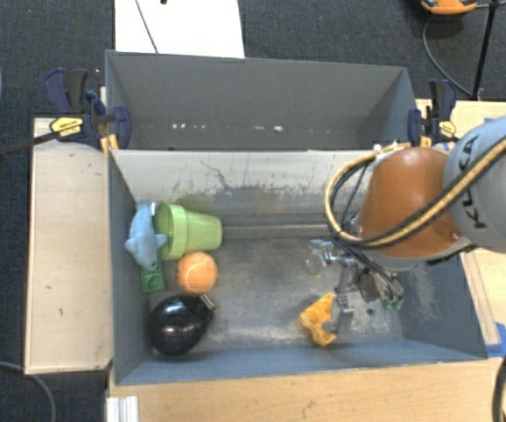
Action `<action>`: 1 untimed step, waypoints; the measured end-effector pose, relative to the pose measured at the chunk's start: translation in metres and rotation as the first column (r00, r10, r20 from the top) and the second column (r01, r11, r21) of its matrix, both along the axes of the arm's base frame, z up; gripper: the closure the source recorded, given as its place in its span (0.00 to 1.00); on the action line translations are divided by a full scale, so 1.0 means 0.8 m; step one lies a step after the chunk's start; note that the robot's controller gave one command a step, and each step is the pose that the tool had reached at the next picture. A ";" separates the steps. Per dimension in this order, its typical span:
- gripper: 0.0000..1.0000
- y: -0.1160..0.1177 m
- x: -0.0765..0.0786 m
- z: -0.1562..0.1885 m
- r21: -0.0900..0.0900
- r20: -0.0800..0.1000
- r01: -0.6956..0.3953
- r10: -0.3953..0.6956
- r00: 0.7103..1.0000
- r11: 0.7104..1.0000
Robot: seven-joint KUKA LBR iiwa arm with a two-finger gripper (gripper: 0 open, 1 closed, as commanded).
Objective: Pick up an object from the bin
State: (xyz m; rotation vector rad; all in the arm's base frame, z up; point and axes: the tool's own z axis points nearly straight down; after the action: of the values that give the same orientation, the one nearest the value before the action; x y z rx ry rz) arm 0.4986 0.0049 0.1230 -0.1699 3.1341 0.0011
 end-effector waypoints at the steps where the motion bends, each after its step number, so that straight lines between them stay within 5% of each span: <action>1: 0.00 -0.002 -0.015 -0.001 0.000 -0.002 -0.254 0.254 0.967 0.967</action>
Offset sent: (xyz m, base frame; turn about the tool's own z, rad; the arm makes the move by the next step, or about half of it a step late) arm -0.0211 -0.0148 -0.0024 -0.2917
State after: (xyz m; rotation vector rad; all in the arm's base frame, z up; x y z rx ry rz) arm 0.4863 0.0035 0.1220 -0.5699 3.0884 0.0015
